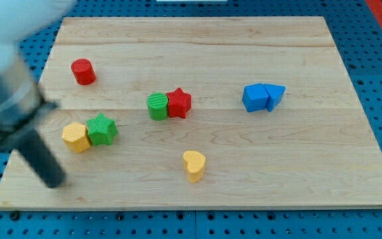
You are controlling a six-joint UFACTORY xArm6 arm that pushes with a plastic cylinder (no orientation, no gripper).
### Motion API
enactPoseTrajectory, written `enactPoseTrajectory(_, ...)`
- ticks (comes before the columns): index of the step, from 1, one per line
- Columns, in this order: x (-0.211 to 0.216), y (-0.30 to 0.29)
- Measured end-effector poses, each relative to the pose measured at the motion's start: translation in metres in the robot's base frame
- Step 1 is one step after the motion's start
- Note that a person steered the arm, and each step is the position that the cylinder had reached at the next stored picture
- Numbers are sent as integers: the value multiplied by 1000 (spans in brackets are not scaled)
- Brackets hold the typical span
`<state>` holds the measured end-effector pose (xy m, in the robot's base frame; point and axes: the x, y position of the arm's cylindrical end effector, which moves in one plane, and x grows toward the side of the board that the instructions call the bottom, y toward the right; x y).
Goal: Move the yellow hexagon towards the yellow heart
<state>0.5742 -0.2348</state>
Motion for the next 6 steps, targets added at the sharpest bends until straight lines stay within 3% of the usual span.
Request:
enactPoseTrajectory(1, -32, -60)
enactPoseTrajectory(3, -84, -66)
enactPoseTrajectory(4, -86, -15)
enactPoseTrajectory(5, -59, 53)
enactPoseTrajectory(6, -40, 71)
